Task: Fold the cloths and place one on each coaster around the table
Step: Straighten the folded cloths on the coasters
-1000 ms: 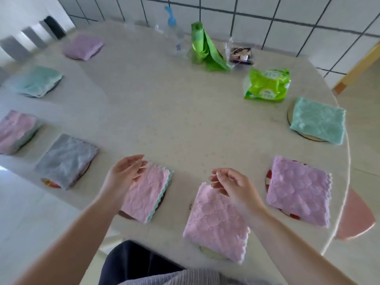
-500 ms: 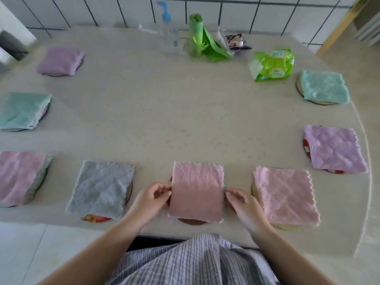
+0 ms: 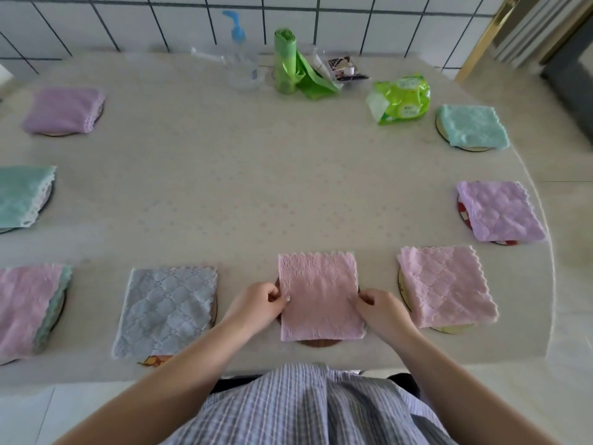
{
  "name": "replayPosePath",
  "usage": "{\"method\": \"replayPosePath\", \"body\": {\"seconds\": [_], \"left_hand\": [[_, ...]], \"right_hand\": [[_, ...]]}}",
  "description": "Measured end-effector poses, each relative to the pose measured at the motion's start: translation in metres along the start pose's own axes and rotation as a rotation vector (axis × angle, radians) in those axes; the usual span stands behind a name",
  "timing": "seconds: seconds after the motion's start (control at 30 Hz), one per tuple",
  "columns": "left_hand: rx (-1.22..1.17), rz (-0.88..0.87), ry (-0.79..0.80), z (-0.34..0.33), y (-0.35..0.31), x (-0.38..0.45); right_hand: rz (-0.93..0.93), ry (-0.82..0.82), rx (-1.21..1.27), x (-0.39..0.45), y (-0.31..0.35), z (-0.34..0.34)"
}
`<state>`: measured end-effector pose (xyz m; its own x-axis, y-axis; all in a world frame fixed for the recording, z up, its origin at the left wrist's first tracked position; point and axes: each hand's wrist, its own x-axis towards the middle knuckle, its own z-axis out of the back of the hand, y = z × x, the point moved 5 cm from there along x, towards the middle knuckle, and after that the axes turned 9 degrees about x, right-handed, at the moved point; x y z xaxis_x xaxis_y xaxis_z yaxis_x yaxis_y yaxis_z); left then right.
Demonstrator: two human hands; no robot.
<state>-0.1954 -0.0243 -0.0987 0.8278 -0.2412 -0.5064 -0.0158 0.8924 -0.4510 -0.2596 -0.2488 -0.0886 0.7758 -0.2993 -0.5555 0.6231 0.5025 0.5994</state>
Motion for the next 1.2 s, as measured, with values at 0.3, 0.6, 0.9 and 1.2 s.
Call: {"method": "replayPosePath", "body": {"seconds": [0.3, 0.6, 0.9, 1.2], "left_hand": [[-0.052, 0.000, 0.044, 0.001, 0.001, -0.005], [-0.100, 0.047, 0.024, 0.004, 0.003, -0.006], [-0.568, 0.241, -0.186, 0.049, 0.048, -0.045], [-0.536, 0.342, -0.444, 0.104, 0.136, -0.076]], "right_hand": [[-0.029, 0.044, -0.023, -0.002, 0.004, 0.001], [0.025, 0.152, -0.002, 0.006, -0.003, 0.005], [0.200, -0.001, 0.194, 0.012, 0.047, 0.019], [0.318, 0.425, 0.166, -0.017, 0.111, -0.082]]}}
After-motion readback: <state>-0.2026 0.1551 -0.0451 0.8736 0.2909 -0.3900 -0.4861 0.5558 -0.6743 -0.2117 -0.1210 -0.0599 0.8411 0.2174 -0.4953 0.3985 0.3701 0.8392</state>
